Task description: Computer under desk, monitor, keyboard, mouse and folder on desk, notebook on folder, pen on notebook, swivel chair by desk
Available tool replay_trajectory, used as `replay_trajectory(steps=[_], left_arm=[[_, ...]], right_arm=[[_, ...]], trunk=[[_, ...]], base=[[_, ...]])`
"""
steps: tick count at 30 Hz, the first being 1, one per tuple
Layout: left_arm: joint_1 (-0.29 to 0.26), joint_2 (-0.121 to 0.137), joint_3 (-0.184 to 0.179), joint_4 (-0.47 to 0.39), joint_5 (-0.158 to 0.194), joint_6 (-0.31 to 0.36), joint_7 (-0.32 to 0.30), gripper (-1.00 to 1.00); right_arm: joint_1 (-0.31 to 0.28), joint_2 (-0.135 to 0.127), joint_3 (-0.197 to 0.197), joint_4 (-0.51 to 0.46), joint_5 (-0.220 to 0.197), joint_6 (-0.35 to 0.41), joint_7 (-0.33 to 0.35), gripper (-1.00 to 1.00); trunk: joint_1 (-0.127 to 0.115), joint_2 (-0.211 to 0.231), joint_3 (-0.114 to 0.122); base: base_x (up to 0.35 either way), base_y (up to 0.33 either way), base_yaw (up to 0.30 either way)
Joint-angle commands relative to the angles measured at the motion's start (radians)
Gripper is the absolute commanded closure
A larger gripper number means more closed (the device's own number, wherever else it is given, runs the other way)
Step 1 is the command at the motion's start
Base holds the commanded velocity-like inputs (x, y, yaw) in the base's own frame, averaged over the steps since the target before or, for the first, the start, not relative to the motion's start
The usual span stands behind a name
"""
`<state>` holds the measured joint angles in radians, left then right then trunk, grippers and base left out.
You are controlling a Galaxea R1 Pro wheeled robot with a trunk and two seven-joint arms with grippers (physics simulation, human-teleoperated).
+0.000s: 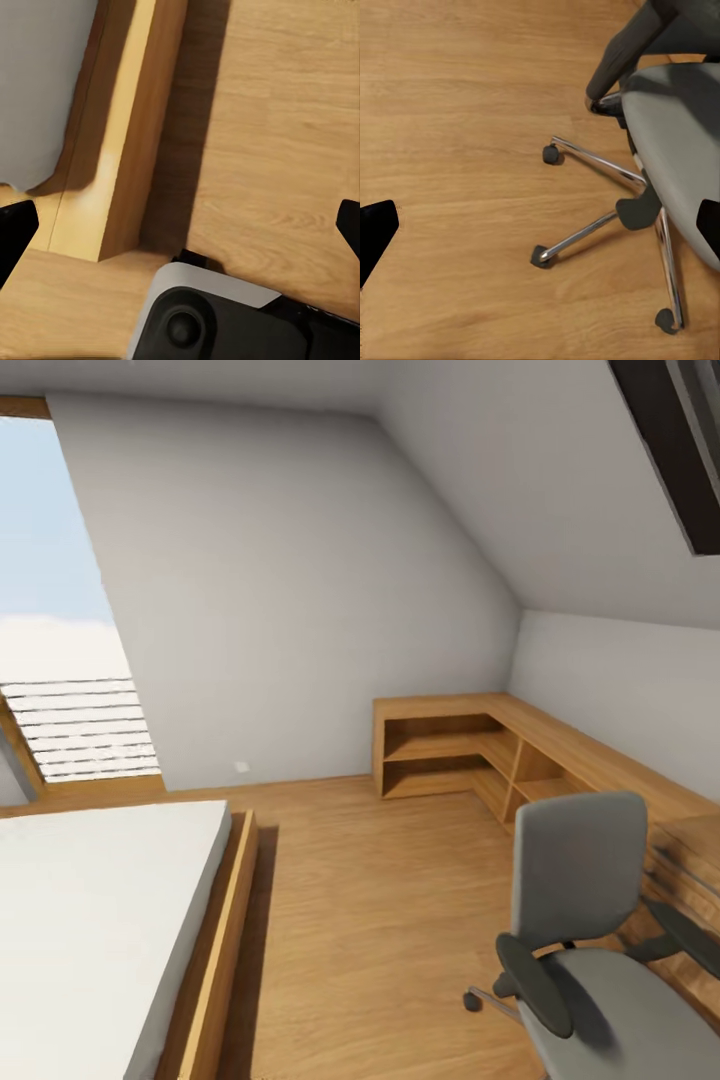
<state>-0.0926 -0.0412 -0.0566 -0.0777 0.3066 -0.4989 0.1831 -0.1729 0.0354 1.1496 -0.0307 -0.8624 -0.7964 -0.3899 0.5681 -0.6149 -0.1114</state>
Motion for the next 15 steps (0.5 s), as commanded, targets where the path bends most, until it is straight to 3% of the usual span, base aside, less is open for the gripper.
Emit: replay_trajectory(steps=[1, 15], left_arm=[[-0.001, 0.0, -0.006, 0.001, 0.003, -0.003, 0.006, -1.0], [-0.001, 0.0, -0.006, 0.001, 0.003, -0.001, 0.006, -1.0]], right_arm=[[0.0, 0.0, 0.009, -0.001, -0.001, 0.0, -0.01, -1.0], [0.0, -0.001, 0.008, -0.001, -0.001, 0.0, -0.009, -1.0]], trunk=[[0.0, -0.001, -0.002], [0.0, -0.001, -0.002]], base=[[0.024, -0.036, 0.279], [0.041, -0.043, 0.279]])
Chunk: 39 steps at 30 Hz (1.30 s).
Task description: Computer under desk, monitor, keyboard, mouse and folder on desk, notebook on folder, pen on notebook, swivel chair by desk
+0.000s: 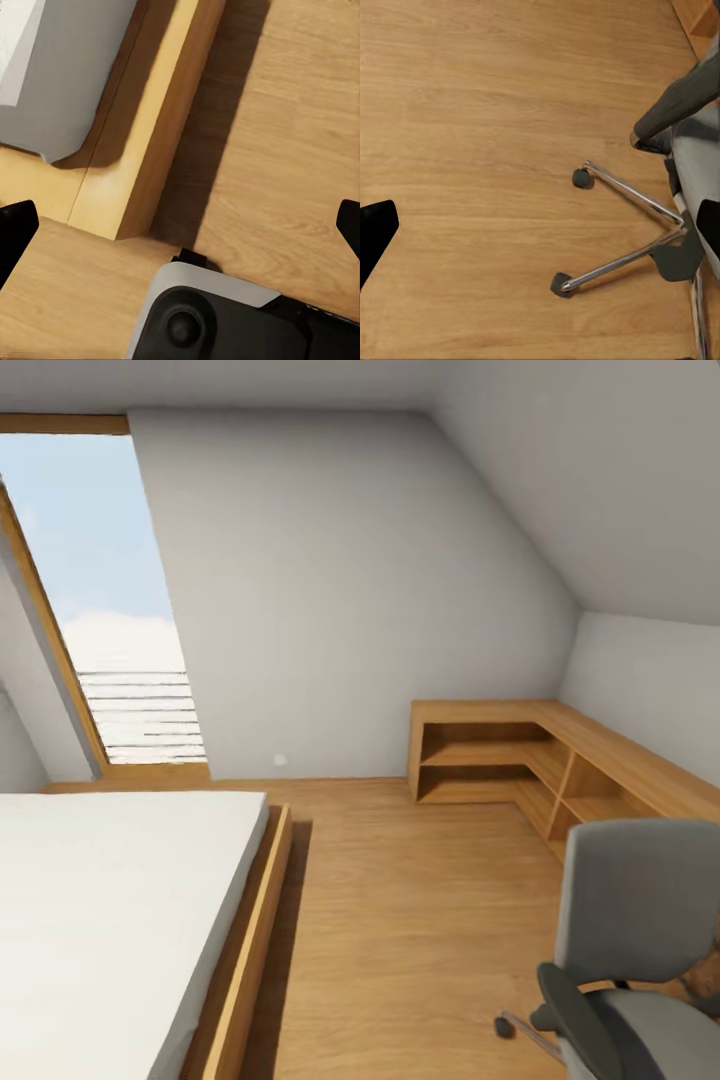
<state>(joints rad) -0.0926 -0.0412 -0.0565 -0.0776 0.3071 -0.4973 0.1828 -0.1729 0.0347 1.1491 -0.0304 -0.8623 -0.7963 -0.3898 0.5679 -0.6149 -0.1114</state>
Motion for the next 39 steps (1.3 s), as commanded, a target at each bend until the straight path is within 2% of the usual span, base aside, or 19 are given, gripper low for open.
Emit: replay_trajectory(steps=[1, 9, 21, 23, 27, 39], left_arm=[[-0.001, 0.0, -0.006, 0.001, 0.003, -0.003, 0.006, -1.0], [-0.001, 0.0, -0.006, 0.001, 0.003, -0.004, 0.006, -1.0], [-0.001, 0.0, -0.006, 0.001, 0.003, -0.003, 0.007, -1.0], [-0.001, -0.005, -0.006, 0.001, 0.003, -0.004, 0.005, -1.0], [-0.001, -0.008, -0.007, 0.001, 0.002, -0.004, 0.005, -1.0], [-0.001, -0.008, -0.008, 0.001, 0.0, -0.004, 0.003, -1.0]], right_arm=[[0.0, 0.0, 0.009, -0.001, -0.001, 0.0, -0.009, -1.0], [0.0, -0.001, 0.008, -0.001, -0.001, 0.0, -0.009, -1.0], [0.001, -0.009, 0.006, 0.028, -0.001, 0.006, 0.001, -1.0], [0.0, 0.003, 0.005, 0.026, -0.001, -0.002, -0.002, -1.0], [0.0, 0.007, 0.006, 0.025, -0.001, -0.01, -0.003, -1.0], [0.0, 0.005, 0.008, 0.024, 0.0, -0.01, -0.004, -1.0]], trunk=[[0.001, -0.001, -0.002], [0.001, -0.001, -0.005], [0.001, -0.001, -0.005], [0.001, -0.001, -0.005], [0.001, -0.001, -0.005], [0.001, -0.001, -0.005]], base=[[0.137, -0.126, 0.277], [0.041, -0.038, 0.23], [0.003, -0.002, 0.029], [0.0, 0.0, 0.0], [0.017, 0.0, 0.0], [0.245, 0.0, 0.0]])
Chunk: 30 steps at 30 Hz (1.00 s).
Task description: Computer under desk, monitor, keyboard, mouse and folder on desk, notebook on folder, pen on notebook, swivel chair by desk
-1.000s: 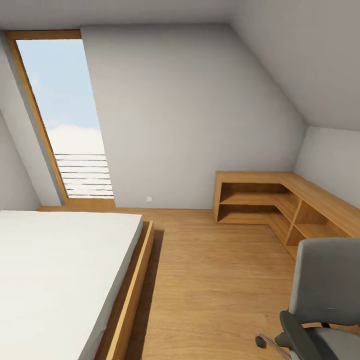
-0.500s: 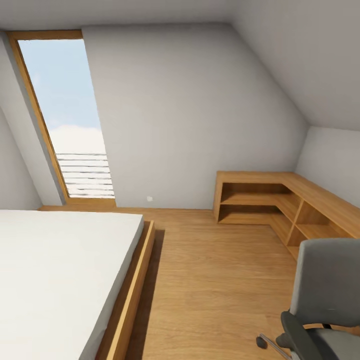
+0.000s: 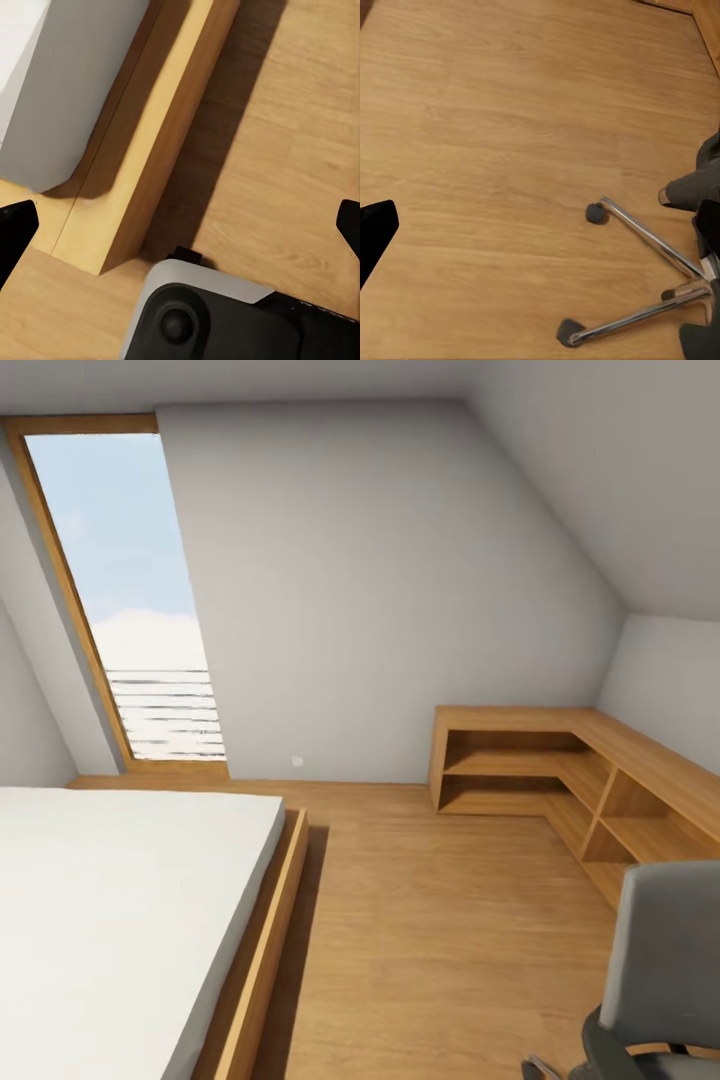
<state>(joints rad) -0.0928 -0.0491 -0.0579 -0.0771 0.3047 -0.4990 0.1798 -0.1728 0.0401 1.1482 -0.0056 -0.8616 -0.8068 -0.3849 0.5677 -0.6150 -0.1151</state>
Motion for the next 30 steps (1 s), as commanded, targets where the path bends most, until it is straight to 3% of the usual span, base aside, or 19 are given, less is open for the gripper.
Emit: replay_trajectory(steps=[1, 10, 23, 30], left_arm=[[-0.001, 0.0, -0.007, 0.0, 0.003, -0.003, 0.006, -1.0], [-0.001, 0.0, -0.007, 0.0, 0.004, -0.001, 0.006, -1.0], [-0.001, 0.0, -0.007, 0.0, 0.004, -0.001, 0.004, -1.0], [-0.001, -0.001, -0.007, 0.0, 0.004, -0.001, 0.004, -1.0]], right_arm=[[-0.001, 0.0, 0.008, -0.001, -0.001, 0.001, -0.009, -1.0], [-0.001, -0.001, 0.007, 0.001, 0.0, 0.001, -0.009, -1.0], [-0.001, -0.002, 0.007, 0.002, 0.0, 0.002, -0.009, -1.0], [-0.001, -0.002, 0.007, 0.003, 0.0, 0.002, -0.009, -1.0]], trunk=[[0.001, -0.001, -0.002], [0.001, -0.001, -0.002], [0.001, -0.001, -0.002], [0.001, -0.001, -0.002]], base=[[0.228, 0.0, 0.0], [0.157, 0.0, 0.0], [0.031, 0.0, 0.0], [0.227, 0.0, 0.0]])
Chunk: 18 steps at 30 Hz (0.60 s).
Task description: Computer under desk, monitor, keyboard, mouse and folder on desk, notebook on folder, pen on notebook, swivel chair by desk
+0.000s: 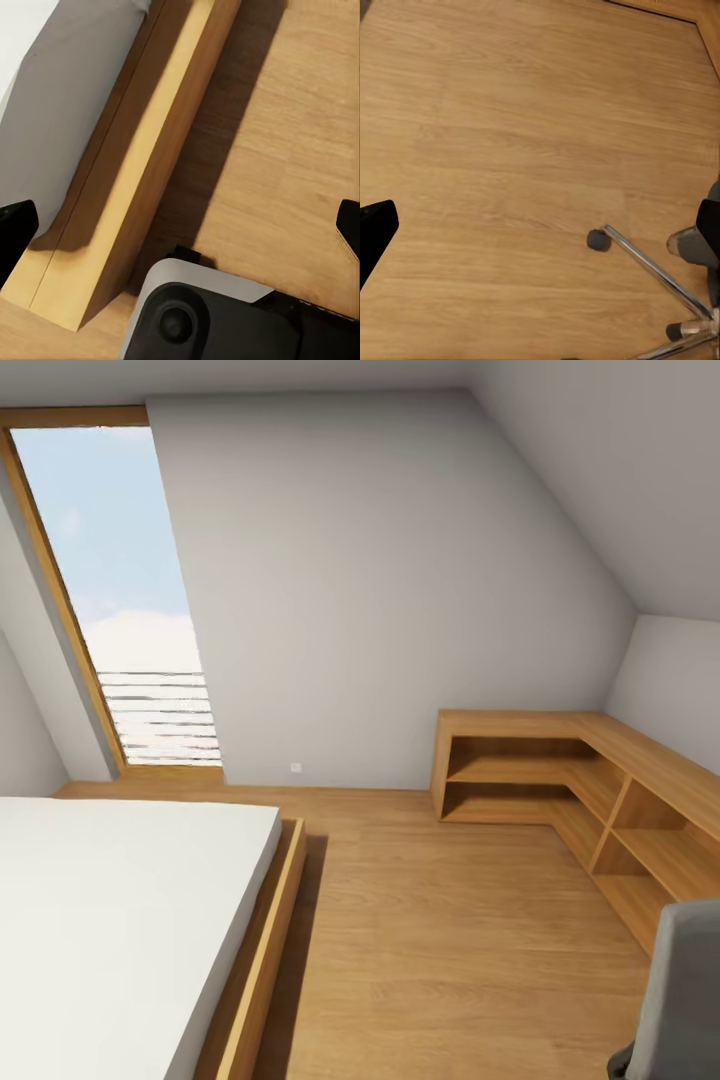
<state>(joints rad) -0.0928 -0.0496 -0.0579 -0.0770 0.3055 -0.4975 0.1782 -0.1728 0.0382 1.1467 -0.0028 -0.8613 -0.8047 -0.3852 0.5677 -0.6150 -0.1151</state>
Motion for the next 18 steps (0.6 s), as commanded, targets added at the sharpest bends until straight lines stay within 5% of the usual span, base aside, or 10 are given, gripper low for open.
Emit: replay_trajectory(steps=[1, 18], left_arm=[[-0.001, 0.0, -0.007, 0.0, 0.003, -0.003, 0.006, -1.0], [-0.001, -0.001, -0.007, 0.0, 0.003, -0.003, 0.005, -1.0]], right_arm=[[-0.001, 0.0, 0.008, 0.0, -0.001, 0.0, -0.009, -1.0], [-0.001, 0.0, 0.008, 0.0, -0.001, 0.001, -0.009, -1.0]], trunk=[[0.001, -0.001, -0.002], [0.001, -0.001, -0.002]], base=[[0.295, 0.0, 0.0], [0.318, 0.0, 0.0]])
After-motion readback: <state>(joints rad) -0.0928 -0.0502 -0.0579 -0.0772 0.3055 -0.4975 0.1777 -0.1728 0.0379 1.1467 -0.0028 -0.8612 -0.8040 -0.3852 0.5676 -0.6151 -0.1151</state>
